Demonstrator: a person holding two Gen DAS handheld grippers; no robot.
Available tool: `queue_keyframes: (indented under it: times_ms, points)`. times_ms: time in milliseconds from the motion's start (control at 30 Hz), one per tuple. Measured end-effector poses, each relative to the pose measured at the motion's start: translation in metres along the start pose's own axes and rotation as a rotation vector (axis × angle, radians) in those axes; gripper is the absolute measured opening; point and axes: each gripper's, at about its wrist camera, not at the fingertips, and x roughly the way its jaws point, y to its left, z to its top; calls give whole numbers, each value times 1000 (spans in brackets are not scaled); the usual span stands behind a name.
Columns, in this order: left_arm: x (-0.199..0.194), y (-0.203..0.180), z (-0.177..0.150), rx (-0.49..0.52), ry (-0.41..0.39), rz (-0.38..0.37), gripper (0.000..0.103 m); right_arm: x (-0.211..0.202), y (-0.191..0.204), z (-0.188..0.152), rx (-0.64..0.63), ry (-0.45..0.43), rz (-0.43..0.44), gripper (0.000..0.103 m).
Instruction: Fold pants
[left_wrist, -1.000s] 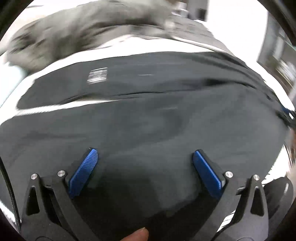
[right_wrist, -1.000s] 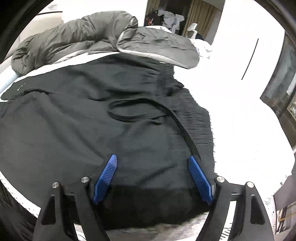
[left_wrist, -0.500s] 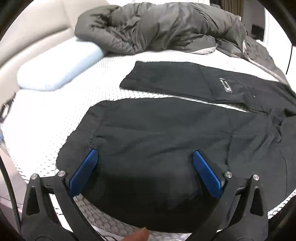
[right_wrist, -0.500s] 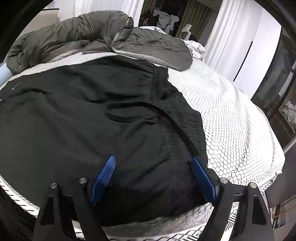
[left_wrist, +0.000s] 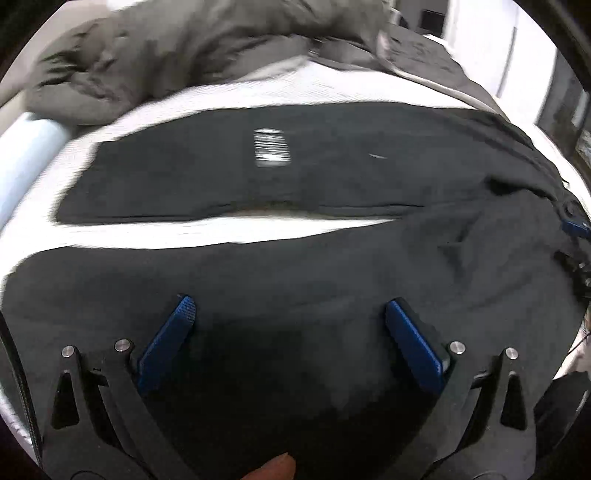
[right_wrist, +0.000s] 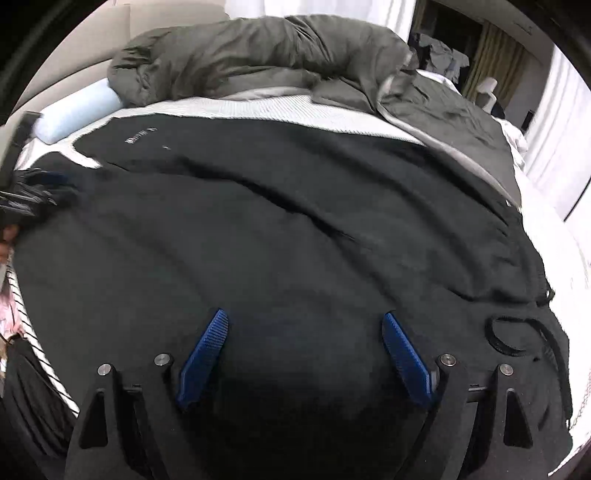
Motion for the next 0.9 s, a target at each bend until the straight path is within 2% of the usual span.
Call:
queue_keyframes:
  times_ms: [67, 167, 200, 267, 367, 467, 533, 633, 733, 800, 900]
  points:
    - [-6, 38, -8, -46, -11, 105, 103, -2, -35, -14, 75, 1, -50, 87]
    - [-13, 95, -19, -195, -4, 107, 103, -11, -99, -42, 204, 16, -260, 89]
    - [-17, 111, -24, -233, -4, 148, 103, -17, -121, -52, 269, 18, -277, 89]
    - [-22, 121, -26, -255, -11, 145, 103, -25, -142, -61, 328, 20, -284, 89]
    - [-32, 112, -23, -253, -16, 151, 102, -39, -139, -56, 300, 14, -318, 89]
    - [-43, 86, -8, -218, -60, 80, 102, -52, -125, -39, 295, -33, -244, 89]
    - [-48, 56, 11, -171, -99, 19, 102, -58, -115, -21, 279, -67, -210, 89]
    - [-34, -3, 57, -86, -112, -49, 102, -49, -95, 19, 256, -78, -128, 91]
    - [-2, -66, 104, 8, -83, -97, 102, -20, -70, 67, 213, -54, -63, 91]
    - [37, -107, 139, 92, -30, -147, 102, 6, -53, 94, 200, -29, -6, 91]
    - [80, -151, 155, 171, 29, -148, 102, 56, -28, 126, 114, 45, 52, 91]
